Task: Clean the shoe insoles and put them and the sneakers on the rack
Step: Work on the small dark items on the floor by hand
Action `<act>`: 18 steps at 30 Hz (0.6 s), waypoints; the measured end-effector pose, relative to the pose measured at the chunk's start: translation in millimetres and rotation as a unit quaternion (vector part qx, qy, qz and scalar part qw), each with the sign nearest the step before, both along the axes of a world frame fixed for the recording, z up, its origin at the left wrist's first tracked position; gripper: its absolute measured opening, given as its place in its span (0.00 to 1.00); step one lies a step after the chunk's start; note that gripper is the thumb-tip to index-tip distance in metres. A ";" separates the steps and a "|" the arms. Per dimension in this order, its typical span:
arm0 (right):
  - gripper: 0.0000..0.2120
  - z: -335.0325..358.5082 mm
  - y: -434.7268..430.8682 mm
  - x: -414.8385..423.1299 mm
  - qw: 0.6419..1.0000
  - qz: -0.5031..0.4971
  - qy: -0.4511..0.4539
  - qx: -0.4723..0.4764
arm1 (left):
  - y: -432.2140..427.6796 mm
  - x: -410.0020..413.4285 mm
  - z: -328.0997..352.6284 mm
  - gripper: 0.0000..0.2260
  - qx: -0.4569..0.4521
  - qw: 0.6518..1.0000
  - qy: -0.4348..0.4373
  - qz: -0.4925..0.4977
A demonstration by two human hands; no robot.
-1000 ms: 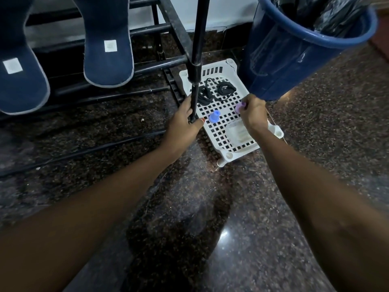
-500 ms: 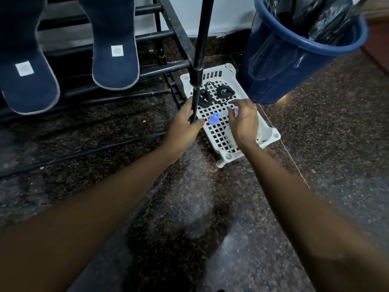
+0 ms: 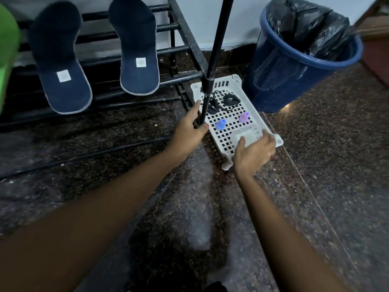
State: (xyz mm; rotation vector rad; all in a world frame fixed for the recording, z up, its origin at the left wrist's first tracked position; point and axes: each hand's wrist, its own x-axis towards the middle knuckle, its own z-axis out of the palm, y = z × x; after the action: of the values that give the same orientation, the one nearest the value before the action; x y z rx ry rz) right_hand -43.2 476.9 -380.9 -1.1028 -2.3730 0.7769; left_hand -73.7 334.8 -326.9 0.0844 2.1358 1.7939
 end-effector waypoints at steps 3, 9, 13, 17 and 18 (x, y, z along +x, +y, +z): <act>0.28 -0.8 6.2 10.7 0.978 -0.122 0.047 -0.161 | 3.1 0.2 2.2 0.29 0.005 1.000 0.000 -0.004; 0.11 -8.7 18.5 13.9 0.923 -0.152 0.095 -0.342 | 10.5 -3.3 10.9 0.29 0.023 1.000 0.007 0.000; 0.11 -11.8 17.9 7.2 0.922 -0.144 0.091 -0.349 | 10.6 -3.6 10.7 0.29 0.014 1.000 0.013 0.002; 0.09 -17.1 11.5 -13.0 0.911 -0.132 0.105 -0.378 | 10.2 -3.8 12.4 0.28 0.010 1.000 0.020 0.001; 0.09 -17.2 10.4 -18.0 0.911 -0.127 0.105 -0.377 | 10.7 -3.5 13.5 0.28 0.011 1.000 0.025 0.001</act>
State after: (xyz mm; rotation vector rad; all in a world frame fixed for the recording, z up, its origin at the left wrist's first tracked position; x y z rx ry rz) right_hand -61.2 487.3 -398.2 -1.4740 -1.7085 1.6838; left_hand -77.2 345.5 -313.4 0.1335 2.1511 1.8339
